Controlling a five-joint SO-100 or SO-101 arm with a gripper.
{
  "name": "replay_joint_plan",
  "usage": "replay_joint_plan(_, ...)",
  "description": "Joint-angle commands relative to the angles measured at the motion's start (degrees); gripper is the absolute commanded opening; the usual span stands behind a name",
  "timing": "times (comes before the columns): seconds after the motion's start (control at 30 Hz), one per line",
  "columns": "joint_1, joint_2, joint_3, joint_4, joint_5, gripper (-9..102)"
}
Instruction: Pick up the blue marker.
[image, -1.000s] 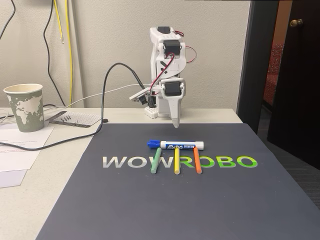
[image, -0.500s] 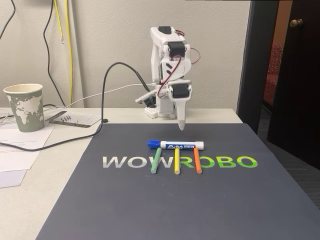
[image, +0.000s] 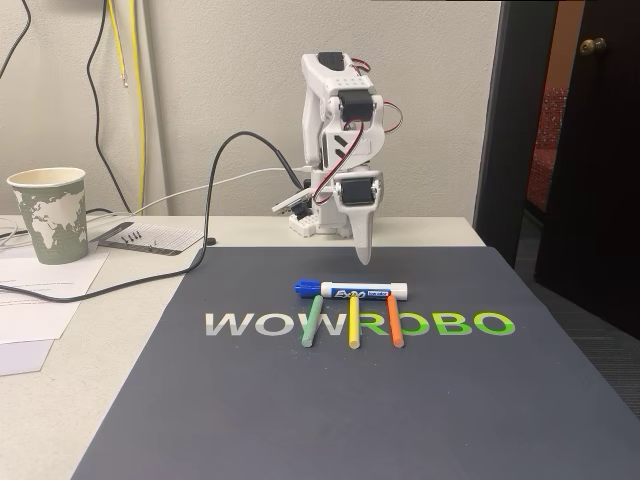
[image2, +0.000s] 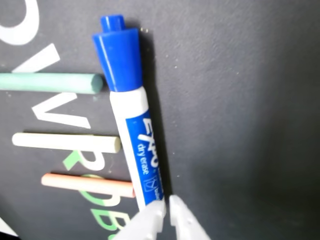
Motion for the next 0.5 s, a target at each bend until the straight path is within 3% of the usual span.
replay_joint_plan(0.0, 1.58, -0.09, -2.46, -0.18, 0.62, 0)
replay_joint_plan(0.47, 5.45, -2.46, -3.25, -1.67, -2.2, 0)
